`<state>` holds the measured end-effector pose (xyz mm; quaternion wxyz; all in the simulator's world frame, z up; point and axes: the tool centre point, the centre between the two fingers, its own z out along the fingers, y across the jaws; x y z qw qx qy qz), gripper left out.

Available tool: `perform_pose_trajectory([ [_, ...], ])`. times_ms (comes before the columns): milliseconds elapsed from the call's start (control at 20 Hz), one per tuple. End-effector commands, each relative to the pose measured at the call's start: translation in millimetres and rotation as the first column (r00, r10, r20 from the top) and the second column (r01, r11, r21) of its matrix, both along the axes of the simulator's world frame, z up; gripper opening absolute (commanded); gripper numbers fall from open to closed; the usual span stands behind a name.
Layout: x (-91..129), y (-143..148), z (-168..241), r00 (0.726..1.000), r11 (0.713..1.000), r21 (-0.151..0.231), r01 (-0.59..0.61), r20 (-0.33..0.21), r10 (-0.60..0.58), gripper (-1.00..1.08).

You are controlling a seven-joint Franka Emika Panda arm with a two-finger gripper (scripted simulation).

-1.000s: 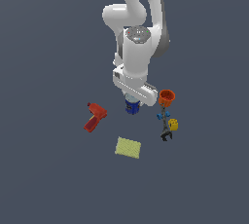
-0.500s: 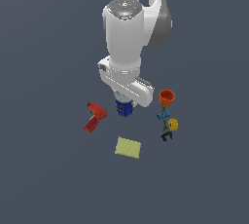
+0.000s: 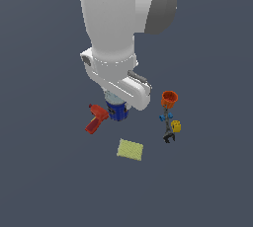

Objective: Pick up a designated object from a clutter of objects.

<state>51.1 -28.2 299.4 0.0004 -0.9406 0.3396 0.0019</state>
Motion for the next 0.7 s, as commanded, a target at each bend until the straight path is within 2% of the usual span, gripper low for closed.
perform_pose_trajectory([
  [0, 11, -7, 16, 1.000, 1.000, 0.000, 0.000, 0.004, 0.000, -1.00],
  [650, 59, -34, 74, 1.000, 1.000, -0.002, 0.000, 0.004, 0.000, -1.00],
])
